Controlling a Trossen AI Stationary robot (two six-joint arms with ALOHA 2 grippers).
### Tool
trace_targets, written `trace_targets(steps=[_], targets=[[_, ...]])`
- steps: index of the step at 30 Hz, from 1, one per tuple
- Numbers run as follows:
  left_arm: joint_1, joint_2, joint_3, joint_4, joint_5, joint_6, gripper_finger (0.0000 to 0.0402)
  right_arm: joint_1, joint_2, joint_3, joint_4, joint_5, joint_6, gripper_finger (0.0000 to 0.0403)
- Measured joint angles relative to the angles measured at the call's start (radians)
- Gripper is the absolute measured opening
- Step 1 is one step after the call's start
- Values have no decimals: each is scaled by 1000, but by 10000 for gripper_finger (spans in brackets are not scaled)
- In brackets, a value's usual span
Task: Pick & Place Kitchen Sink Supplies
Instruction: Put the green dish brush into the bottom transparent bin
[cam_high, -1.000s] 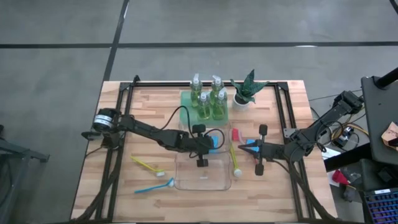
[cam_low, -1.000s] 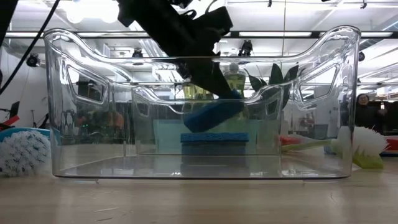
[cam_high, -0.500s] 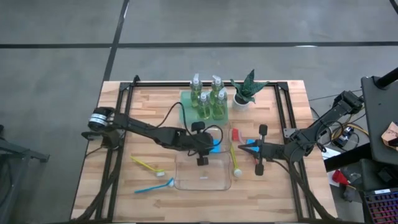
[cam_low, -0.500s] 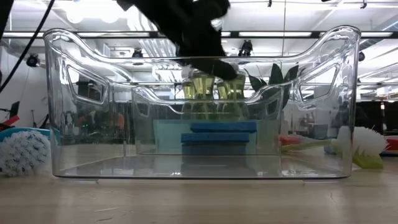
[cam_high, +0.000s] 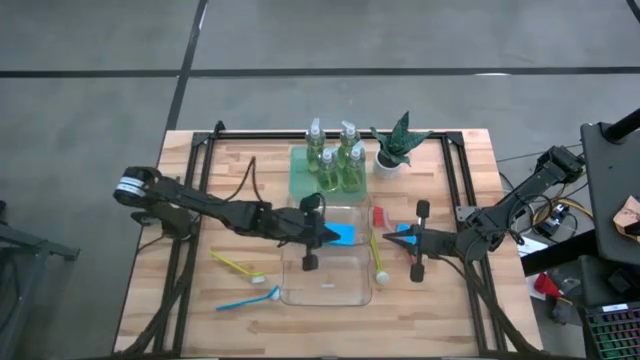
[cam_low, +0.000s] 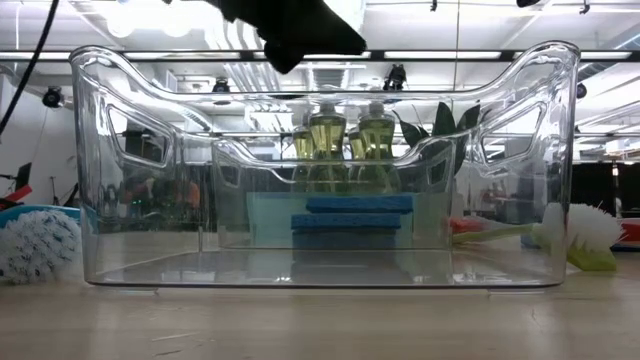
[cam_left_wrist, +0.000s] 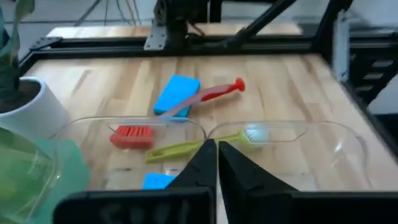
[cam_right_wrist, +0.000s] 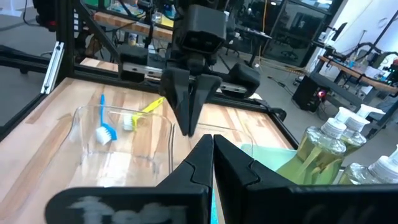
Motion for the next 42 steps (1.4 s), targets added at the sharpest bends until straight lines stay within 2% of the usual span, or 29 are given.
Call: trace_targets(steps=[9, 14, 19, 24, 29, 38, 42], targets=[[0, -211, -309, 293, 9, -28, 6, 0, 0, 0, -4, 0, 6, 8], [-3, -369, -445, 288, 14, -108, 2, 0, 0, 0, -3, 0, 3, 8], [-39, -531, -563, 287, -11, -124, 1, -1, 0, 0, -2, 0, -2, 8], [-85, -619, -651, 249, -23, -214, 0, -4, 0, 0, -2, 0, 2, 8], [-162, -650, -648, 29, -24, -321, 0, -4, 0, 0, -2, 0, 2, 8], [-268, -649, -486, -504, -39, -504, 0, -17, 0, 0, 0, 0, -6, 8], [-288, -610, -462, -685, -31, -695, 0, -25, 0, 0, 1, 0, -6, 8]])
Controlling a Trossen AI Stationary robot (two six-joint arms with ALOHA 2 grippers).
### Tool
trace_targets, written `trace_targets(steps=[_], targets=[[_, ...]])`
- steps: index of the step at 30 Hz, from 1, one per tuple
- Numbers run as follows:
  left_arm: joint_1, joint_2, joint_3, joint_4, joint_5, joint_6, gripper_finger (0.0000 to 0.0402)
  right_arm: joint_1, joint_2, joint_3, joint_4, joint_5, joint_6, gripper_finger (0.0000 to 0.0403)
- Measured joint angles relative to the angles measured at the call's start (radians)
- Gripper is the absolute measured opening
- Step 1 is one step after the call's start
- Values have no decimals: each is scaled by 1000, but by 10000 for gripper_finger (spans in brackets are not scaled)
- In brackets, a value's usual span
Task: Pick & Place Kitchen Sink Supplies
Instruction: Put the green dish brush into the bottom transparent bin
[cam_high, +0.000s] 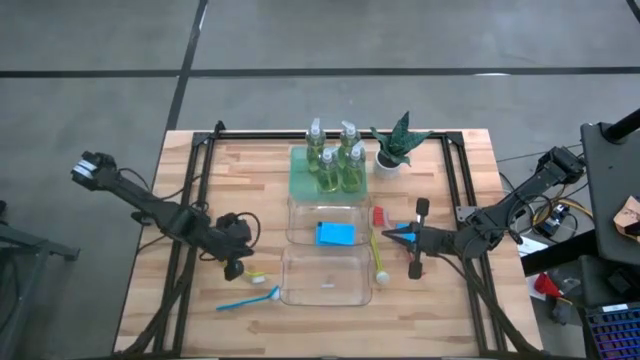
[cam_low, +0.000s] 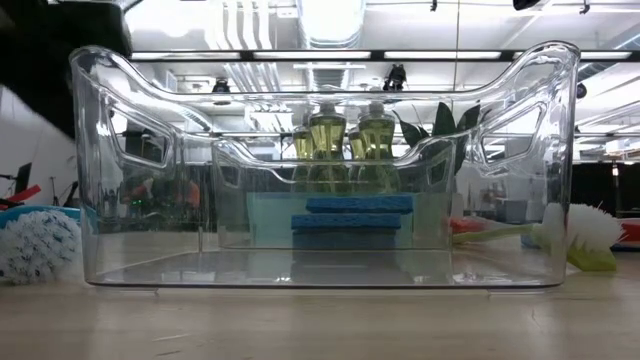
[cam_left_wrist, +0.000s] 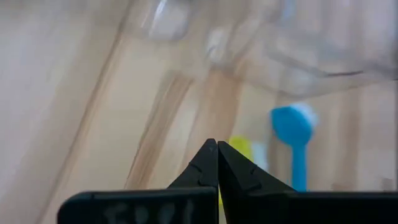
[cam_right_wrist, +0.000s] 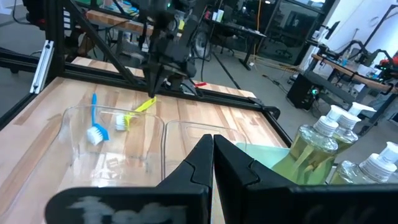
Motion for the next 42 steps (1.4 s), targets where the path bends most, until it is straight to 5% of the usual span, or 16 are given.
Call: trace_targets(steps=[10, 25, 30, 42], targets=[[-8, 105, 0, -36, 107, -143, 11, -3, 0, 0, 2, 0, -7, 8], [-10, 232, -34, -45, 135, -36, 157, -4, 0, 0, 5, 0, -12, 8], [-10, 260, -57, -47, 227, -40, 162, -4, 0, 0, 5, 0, -10, 8], [-10, 259, -51, -46, 251, -36, 156, -4, 0, 0, 5, 0, -3, 8]])
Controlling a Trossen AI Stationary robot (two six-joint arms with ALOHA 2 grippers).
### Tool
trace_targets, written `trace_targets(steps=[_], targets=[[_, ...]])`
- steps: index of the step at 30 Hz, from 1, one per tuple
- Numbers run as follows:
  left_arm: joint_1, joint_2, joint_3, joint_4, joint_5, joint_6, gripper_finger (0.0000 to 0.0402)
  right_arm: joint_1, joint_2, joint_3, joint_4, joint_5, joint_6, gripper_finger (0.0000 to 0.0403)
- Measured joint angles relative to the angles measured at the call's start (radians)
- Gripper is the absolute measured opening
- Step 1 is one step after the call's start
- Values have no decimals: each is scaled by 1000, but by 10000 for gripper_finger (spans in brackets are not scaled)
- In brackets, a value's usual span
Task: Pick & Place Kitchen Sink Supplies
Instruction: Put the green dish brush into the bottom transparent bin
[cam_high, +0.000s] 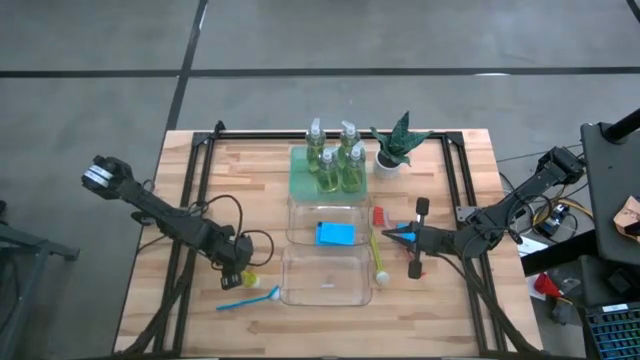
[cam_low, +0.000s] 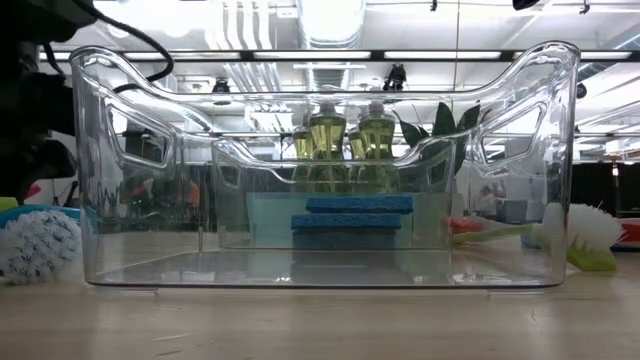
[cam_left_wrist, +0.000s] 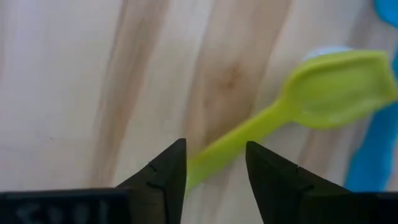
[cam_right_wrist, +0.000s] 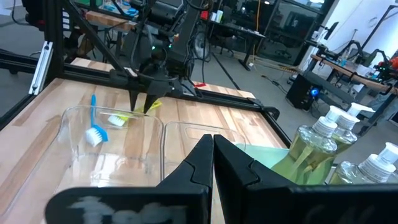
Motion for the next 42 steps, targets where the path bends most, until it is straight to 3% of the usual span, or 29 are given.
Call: trace_targets(steps=[8, 13, 22, 32, 42], targets=[[-3, -9, 47, -2, 102, 93, 140, -6, 0, 0, 3, 0, 1, 8], [-3, -2, 38, -2, 46, 161, 125, -16, 0, 0, 2, -1, 11, 8], [-6, 16, 15, 7, 57, 162, 109, -15, 0, -3, -1, -1, 15, 8], [-6, 68, -13, 133, 19, 190, 108, -15, 0, -7, 0, -2, 22, 8], [-6, 42, -15, 143, -13, 187, 90, -20, 0, -7, 4, -2, 22, 8]])
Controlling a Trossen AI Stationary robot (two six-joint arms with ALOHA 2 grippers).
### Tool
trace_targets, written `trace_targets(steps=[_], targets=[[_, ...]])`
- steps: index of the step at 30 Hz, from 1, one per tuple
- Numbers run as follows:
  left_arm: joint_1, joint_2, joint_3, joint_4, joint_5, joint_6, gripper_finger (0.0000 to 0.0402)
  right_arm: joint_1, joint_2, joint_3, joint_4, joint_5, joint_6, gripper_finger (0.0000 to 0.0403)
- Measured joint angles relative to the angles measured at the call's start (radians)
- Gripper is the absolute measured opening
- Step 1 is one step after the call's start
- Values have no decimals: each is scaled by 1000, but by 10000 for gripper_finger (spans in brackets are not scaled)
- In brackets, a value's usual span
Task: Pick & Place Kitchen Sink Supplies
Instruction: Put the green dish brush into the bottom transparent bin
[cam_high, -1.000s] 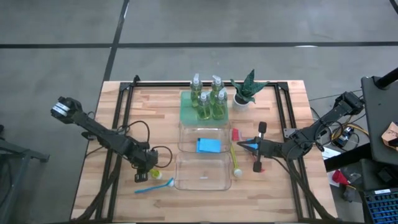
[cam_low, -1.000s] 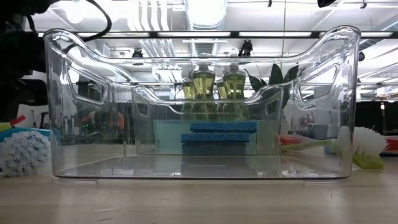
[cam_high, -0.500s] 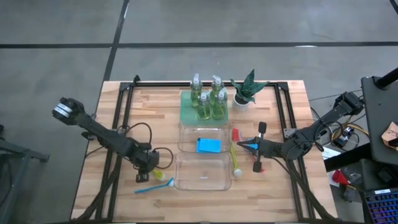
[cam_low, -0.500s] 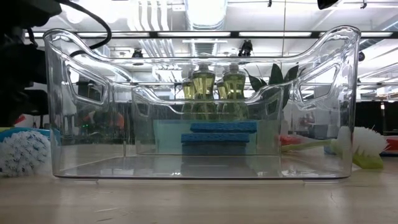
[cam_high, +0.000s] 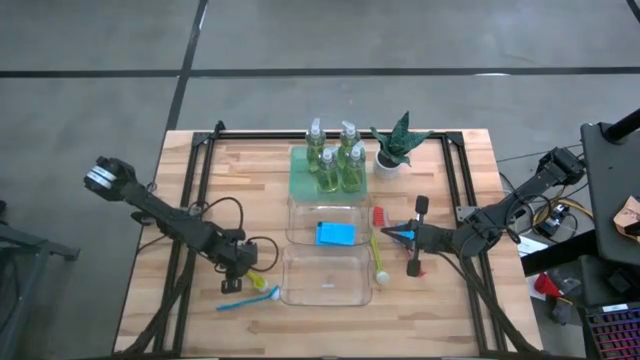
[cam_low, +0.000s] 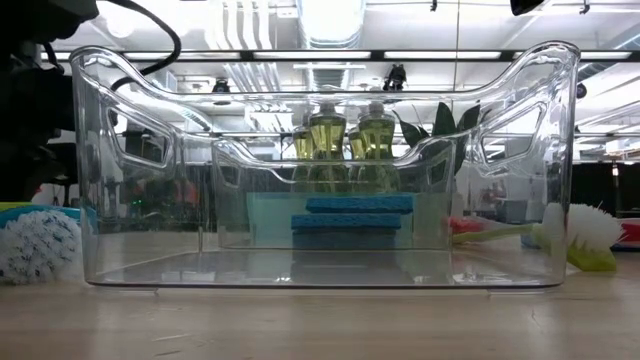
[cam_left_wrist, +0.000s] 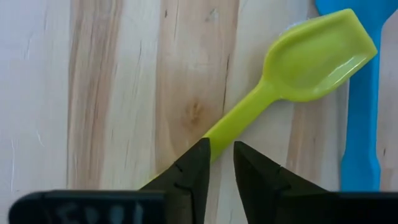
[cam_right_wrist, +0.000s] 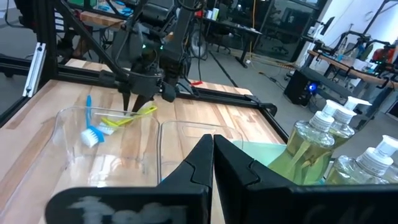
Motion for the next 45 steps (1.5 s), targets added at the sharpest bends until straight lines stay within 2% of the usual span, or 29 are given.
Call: trace_targets(steps=[11, 17, 19, 23, 27, 31, 39, 45], targets=[[1, -9, 53, -5, -38, 80, 65, -2, 0, 0, 1, 0, 3, 8], [1, -4, 47, -6, -26, 105, 62, -2, 0, 0, 1, 0, 6, 8], [1, -1, 42, -7, -25, 70, 66, -2, 0, -1, 1, 0, 7, 8], [4, -1, 41, 3, -47, -116, 66, -2, 0, -4, 1, 0, 8, 8], [4, -1, 41, 13, -91, -117, 66, -2, 0, -4, 2, 0, 8, 8], [3, -1, 41, 13, -92, -58, 91, -10, 0, -4, 3, 0, 15, 8], [1, -1, 28, 40, -82, 28, 184, -19, 0, -9, 4, 0, 33, 8], [-1, 1, 2, 40, -67, 31, 203, -19, 0, -11, 3, -1, 34, 8]])
